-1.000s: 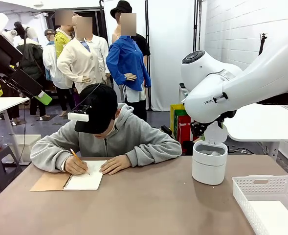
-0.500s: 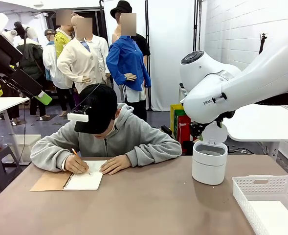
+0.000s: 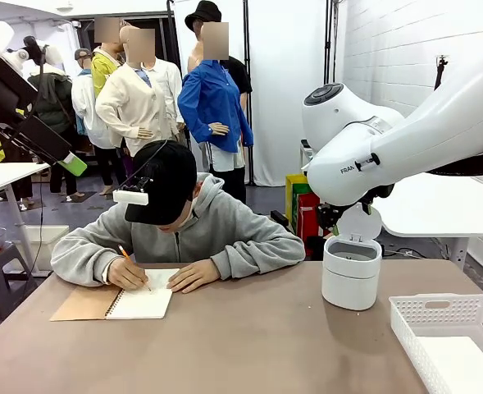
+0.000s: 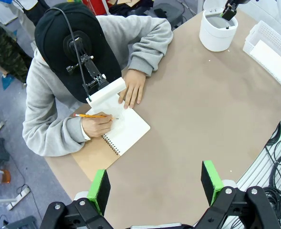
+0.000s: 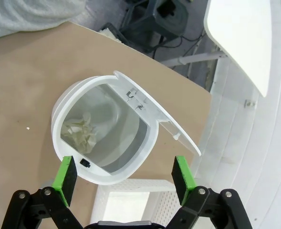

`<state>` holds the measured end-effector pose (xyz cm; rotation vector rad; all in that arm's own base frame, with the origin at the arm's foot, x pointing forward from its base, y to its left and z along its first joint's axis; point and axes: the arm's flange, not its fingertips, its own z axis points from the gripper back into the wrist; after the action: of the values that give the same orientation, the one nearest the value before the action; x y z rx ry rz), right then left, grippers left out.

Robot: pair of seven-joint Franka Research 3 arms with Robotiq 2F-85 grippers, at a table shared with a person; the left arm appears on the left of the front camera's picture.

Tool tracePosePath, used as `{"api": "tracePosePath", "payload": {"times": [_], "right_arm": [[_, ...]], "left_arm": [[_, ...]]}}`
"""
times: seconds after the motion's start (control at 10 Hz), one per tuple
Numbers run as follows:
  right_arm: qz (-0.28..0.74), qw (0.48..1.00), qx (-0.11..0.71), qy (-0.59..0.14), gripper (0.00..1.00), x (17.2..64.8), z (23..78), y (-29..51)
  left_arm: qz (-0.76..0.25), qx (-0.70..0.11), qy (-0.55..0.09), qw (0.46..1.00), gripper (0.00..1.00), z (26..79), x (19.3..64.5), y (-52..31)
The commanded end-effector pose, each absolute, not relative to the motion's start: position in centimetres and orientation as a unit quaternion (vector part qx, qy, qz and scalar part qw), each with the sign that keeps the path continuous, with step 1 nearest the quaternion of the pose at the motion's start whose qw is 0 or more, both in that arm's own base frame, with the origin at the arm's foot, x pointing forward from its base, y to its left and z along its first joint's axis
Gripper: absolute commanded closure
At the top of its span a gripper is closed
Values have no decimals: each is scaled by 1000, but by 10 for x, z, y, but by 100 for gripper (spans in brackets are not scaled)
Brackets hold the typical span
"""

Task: Sort the paper based on its condition.
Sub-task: If a person hands you a paper, place it in the Organizing basket , and if it's crumpled, put it in the Trash can.

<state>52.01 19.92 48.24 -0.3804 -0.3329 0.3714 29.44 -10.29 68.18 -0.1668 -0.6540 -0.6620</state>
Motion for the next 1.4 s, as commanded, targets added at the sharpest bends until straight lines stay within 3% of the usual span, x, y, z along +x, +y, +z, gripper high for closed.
{"api": "tracePosePath", "payload": {"times": [0.0, 0.7, 1.3], "right_arm": [[183, 951, -187, -164, 0, 520, 483, 199], [312, 913, 105, -242, 0, 451, 537, 245], [358, 896, 144, -221, 0, 420, 617, 255]], "left_arm": [[-319, -80, -315, 890, 0, 682, 294, -103], [-319, -80, -315, 890, 0, 682, 294, -103], [-319, -80, -315, 890, 0, 682, 294, -103]]}}
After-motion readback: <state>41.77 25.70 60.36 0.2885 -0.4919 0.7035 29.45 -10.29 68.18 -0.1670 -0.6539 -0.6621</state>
